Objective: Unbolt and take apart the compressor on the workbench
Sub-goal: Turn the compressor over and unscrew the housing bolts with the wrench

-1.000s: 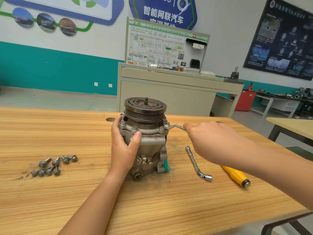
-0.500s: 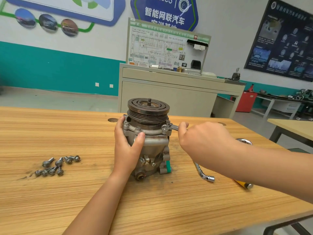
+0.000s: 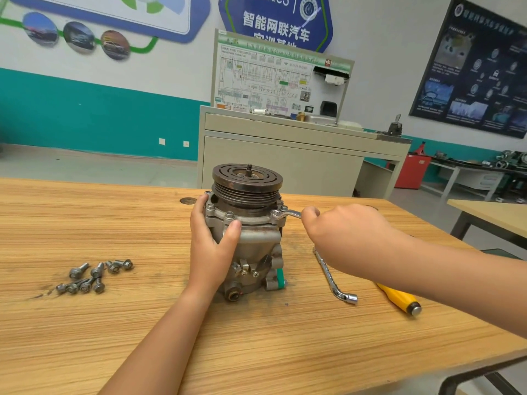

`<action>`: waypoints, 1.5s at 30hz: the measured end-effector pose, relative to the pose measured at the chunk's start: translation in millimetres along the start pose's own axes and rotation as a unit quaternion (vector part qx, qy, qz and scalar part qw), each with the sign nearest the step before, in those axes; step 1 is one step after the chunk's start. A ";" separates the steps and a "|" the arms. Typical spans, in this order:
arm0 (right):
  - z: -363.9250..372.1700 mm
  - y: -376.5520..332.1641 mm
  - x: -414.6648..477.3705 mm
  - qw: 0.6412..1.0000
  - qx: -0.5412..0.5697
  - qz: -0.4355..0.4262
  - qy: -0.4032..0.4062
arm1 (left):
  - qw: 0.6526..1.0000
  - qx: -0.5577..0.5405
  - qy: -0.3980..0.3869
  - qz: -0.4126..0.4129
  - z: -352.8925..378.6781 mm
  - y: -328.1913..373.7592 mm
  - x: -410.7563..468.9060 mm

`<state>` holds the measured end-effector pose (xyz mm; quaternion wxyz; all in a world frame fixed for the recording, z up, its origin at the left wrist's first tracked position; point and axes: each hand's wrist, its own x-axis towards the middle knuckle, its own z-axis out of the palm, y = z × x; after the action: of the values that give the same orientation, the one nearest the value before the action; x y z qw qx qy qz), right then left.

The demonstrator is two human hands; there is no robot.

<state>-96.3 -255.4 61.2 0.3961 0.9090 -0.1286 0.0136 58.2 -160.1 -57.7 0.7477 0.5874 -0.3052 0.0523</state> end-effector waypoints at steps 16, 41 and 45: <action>46.1 8.3 81.1 0.969 0.143 0.002 0.200 | 1.000 -0.013 -0.008 0.001 1.0 4.3 -0.9; 35.5 10.5 -5.9 0.962 0.212 0.151 0.086 | 1.000 0.006 -0.007 0.001 -0.7 -2.3 1.6; 23.8 3.1 1.1 0.981 0.157 0.104 0.046 | 1.000 0.008 -0.008 0.000 -0.7 -2.6 2.4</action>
<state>-97.9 -274.9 47.2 0.2504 0.9400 -0.2006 0.1163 61.6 -160.9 -58.8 0.7404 0.5938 -0.3111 0.0498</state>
